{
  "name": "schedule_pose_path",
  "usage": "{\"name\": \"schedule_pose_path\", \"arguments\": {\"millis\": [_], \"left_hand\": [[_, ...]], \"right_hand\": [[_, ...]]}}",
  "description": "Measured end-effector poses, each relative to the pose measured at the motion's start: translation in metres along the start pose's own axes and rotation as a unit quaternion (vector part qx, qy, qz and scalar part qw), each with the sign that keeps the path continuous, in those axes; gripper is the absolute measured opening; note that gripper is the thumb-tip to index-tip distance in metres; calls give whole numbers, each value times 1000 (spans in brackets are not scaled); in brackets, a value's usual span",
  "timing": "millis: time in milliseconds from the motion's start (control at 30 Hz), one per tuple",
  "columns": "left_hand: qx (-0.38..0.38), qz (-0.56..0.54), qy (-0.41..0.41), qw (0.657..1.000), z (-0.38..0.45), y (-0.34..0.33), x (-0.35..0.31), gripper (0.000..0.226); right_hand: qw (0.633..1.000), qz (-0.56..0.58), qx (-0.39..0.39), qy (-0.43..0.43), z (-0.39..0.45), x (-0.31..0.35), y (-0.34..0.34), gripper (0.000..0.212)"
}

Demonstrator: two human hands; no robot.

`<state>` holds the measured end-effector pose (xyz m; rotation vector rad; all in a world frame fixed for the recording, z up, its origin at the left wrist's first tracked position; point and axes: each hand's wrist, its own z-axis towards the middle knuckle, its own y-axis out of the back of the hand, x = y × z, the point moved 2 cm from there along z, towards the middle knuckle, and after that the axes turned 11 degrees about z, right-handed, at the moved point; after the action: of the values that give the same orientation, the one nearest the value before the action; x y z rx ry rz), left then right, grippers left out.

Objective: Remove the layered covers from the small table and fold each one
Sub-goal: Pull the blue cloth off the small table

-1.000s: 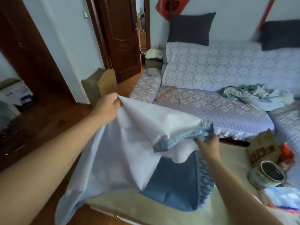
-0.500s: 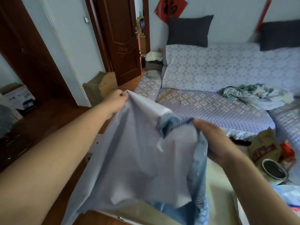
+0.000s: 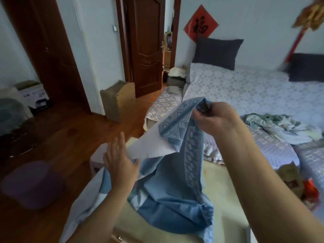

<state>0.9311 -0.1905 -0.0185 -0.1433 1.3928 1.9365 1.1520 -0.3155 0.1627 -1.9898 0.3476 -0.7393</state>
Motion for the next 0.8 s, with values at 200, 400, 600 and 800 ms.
{"name": "schedule_pose_path", "arguments": {"millis": [200,400,600,800], "left_hand": [[41,-20,-95,994,27,31,9,30],[171,79,-216,958,7,23,-24,29],[181,84,-286,937,-33,3,-46,11],[256,-23,-183,949,-86,-52,64,43]], "right_hand": [[911,-345,-97,203,-3,60,61,22],[481,-757,130,423,-67,-42,107,83],[477,-842,-53,248,-24,-149,207,71],[526,-794,-104,285,-47,-127,169,45]]}}
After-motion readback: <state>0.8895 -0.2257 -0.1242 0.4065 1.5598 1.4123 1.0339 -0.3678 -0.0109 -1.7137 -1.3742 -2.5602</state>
